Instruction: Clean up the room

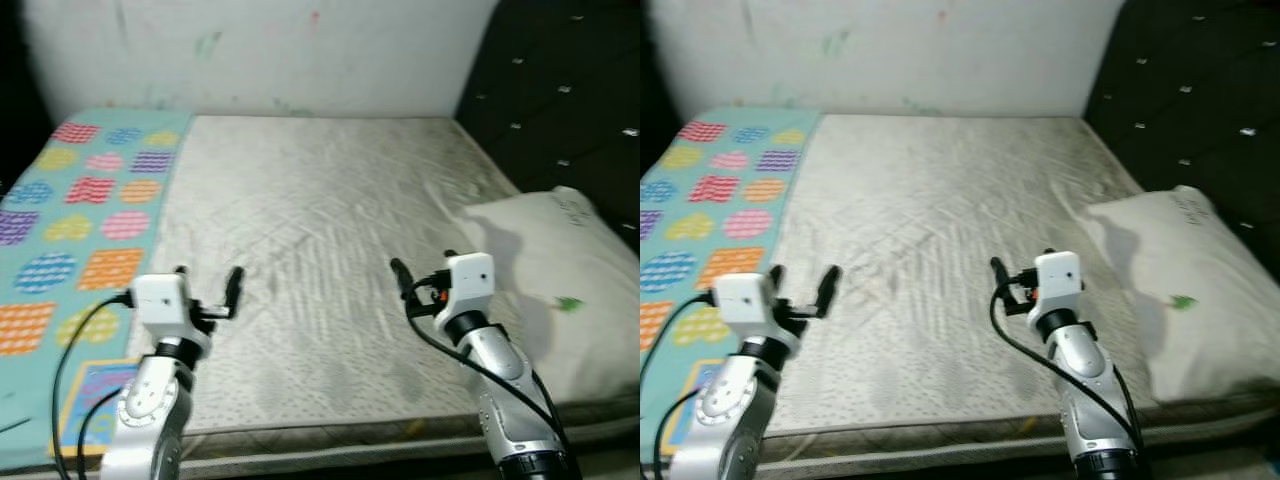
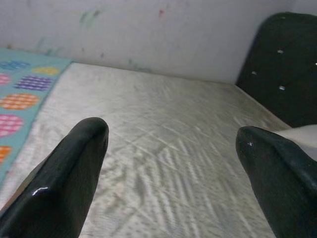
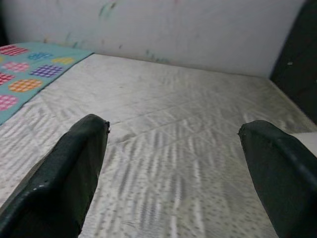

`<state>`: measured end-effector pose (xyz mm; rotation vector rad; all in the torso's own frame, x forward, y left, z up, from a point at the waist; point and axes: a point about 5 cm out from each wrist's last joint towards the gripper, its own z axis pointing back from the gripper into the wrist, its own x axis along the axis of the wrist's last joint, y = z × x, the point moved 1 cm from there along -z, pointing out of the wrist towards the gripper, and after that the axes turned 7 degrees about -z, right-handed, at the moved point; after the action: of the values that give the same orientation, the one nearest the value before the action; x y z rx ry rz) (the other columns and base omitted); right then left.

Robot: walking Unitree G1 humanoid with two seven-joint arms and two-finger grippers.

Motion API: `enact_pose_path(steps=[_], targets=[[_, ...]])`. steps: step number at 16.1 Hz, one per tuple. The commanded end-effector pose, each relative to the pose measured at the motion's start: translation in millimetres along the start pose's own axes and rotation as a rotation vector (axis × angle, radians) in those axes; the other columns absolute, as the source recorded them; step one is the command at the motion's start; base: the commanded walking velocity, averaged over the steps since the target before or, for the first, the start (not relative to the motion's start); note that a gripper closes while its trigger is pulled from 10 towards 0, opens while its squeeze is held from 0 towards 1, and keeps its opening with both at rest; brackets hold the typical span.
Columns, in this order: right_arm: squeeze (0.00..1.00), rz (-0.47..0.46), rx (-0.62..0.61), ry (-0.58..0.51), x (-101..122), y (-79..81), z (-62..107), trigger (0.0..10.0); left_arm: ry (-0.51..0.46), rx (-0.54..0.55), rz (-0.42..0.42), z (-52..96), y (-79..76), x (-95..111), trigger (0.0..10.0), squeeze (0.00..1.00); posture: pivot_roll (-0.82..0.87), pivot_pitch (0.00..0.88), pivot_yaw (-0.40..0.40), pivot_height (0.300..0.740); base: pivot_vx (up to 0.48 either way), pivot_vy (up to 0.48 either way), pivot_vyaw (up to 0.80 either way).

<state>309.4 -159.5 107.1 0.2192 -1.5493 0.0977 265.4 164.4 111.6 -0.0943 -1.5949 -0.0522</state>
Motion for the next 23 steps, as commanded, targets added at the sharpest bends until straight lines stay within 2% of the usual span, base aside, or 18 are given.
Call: enact_pose_path(steps=[1,23], targets=[[0.00,-0.002,0.008,-0.002,1.8,2.3,-1.7,10.0,0.002,0.010,-0.014,1.5,5.2,0.9,10.0,0.00,-0.02,0.010,-0.061,0.740,0.000,0.368,-0.66],[0.00,0.006,0.016,0.005,1.2,1.9,-2.9,10.0,0.008,0.022,-0.012,-0.7,6.3,-0.6,10.0,0.00,-0.02,0.003,-0.063,0.740,0.000,0.469,-0.03]])
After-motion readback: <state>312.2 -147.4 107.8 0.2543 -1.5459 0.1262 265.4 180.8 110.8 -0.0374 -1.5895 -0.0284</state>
